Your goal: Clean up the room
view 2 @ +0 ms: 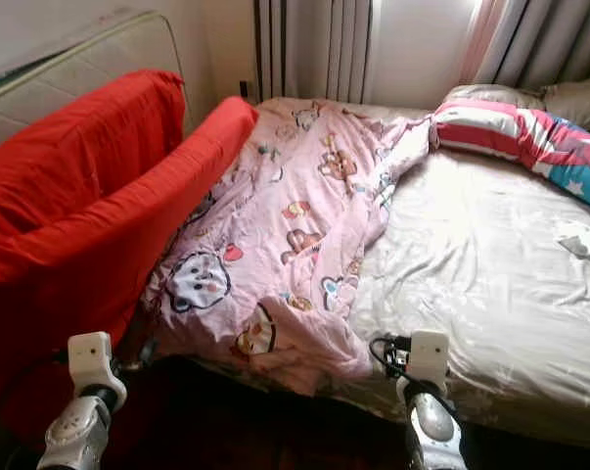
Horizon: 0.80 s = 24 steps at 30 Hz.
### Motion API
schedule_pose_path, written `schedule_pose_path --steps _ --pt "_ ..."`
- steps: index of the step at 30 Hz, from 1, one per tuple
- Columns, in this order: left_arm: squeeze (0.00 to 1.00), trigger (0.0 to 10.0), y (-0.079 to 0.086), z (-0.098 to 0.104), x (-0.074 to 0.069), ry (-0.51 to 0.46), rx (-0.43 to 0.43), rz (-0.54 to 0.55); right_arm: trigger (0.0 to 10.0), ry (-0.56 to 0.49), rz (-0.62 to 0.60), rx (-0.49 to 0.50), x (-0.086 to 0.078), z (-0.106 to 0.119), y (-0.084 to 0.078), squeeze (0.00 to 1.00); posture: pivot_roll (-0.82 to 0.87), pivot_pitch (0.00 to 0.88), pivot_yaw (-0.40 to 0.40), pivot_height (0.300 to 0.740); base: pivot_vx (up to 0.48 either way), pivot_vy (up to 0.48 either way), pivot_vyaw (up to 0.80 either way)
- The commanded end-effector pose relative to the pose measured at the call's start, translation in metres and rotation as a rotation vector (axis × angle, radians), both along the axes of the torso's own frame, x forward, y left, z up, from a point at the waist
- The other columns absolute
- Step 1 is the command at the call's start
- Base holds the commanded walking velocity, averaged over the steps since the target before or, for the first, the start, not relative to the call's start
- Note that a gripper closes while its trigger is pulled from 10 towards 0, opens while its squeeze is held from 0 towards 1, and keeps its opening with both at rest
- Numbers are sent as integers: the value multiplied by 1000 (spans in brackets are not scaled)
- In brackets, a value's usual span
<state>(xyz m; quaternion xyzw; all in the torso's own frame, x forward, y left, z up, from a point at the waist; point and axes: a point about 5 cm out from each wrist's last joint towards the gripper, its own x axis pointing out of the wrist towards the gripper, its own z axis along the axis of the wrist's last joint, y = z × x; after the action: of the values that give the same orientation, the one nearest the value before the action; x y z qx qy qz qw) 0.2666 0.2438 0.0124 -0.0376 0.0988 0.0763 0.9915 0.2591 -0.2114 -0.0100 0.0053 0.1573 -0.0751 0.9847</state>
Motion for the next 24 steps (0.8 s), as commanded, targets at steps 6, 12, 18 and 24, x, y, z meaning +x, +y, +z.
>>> schedule_pose_path --steps 6,12,18,24 --pt "0 10000 6 15 8 -83 3 24 10000 -20 -13 4 -2 1 0 0 -18 0 0 740 0 0 0" --pt "0 10000 2 22 16 -115 -3 12 10000 -32 -19 14 1 3 3 0 -20 0 -4 740 0 0 0" --pt "0 10000 -2 16 10 -99 -3 -8 10000 -48 -20 23 2 5 4 0 -21 3 -18 740 0 0 0" --pt "0 10000 -4 13 5 -101 -13 11 10000 -36 5 8 1 4 2 0 -19 16 -44 740 0 0 0"
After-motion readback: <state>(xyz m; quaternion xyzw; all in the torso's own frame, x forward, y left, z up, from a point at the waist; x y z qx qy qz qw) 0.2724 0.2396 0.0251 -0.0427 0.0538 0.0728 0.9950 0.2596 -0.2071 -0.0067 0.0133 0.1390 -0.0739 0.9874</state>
